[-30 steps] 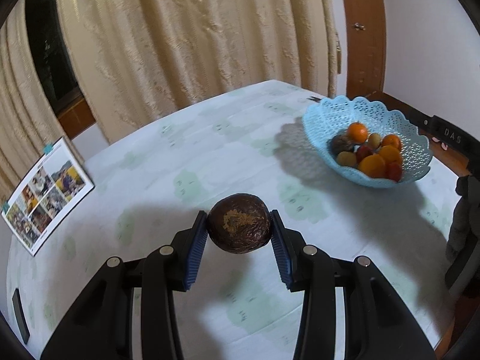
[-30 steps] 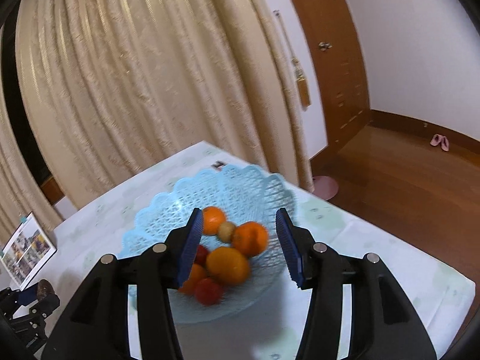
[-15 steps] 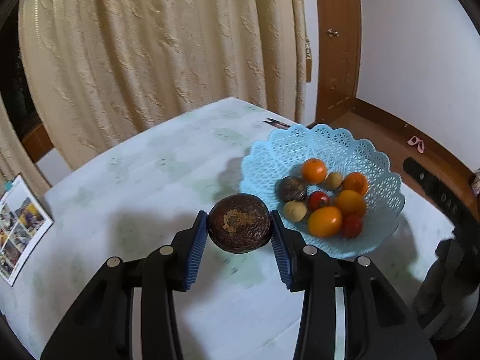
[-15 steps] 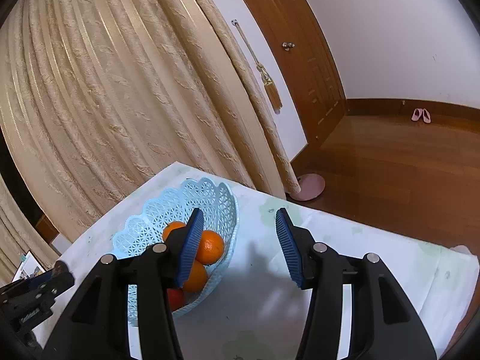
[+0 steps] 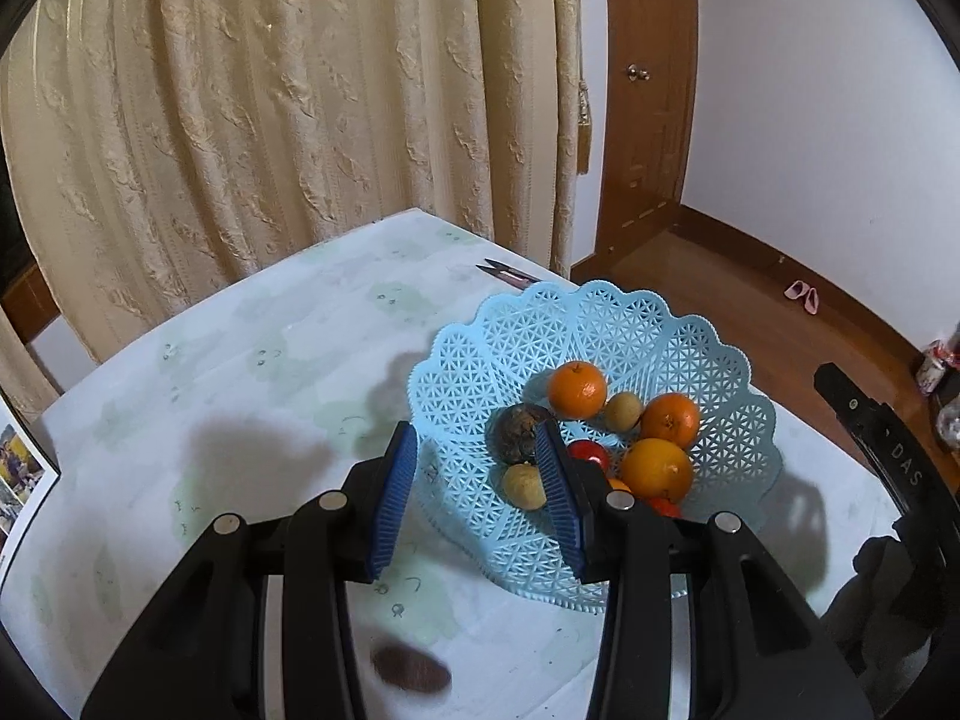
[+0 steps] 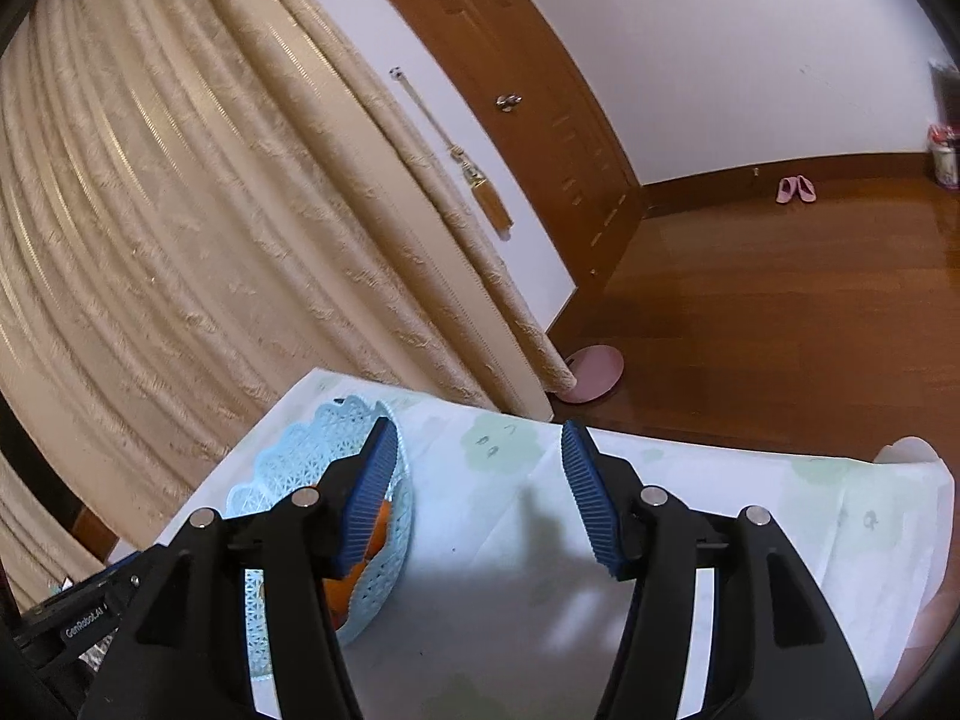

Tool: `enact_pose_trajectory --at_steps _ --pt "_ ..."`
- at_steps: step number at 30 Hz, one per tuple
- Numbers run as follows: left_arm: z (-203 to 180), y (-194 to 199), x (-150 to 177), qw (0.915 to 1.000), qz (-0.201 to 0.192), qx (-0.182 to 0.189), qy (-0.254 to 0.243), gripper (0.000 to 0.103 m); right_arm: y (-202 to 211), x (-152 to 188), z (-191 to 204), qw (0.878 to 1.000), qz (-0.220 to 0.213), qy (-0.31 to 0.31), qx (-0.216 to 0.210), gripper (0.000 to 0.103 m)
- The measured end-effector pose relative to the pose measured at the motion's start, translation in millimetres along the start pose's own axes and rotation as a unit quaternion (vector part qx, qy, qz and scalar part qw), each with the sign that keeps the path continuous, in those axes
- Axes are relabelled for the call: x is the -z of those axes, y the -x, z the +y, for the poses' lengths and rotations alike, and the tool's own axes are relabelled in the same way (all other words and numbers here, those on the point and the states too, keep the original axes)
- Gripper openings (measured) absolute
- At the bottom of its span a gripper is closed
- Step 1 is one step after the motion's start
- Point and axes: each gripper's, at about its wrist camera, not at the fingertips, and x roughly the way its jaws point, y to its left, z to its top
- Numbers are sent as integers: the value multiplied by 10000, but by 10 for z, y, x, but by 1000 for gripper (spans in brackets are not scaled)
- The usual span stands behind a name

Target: Organize fruits

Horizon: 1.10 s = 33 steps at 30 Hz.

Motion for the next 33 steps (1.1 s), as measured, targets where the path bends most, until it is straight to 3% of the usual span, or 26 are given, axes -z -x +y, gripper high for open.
enact_pose_trajectory --at_steps 9,14,17,26,31,33 --pt "642 211 202 9979 131 -367 520 69 -5 -11 13 10000 48 26 -6 59" --pt "1027 340 498 9940 313 -613 847 70 -15 -6 35 9999 71 76 -13 59" --pt "1170 394 729 9910 603 -573 1048 70 -10 -5 39 9999 75 90 -8 59" --pt "1029 576 1322 9883 1116 -64 1043 70 6 -5 29 10000 -2 47 61 59" --pt "818 560 1452 9875 1295 125 892 69 21 -7 14 9999 -61 14 121 59" --pt "759 524 1477 9871 1351 144 846 64 19 -5 14 9999 -64 17 126 59"
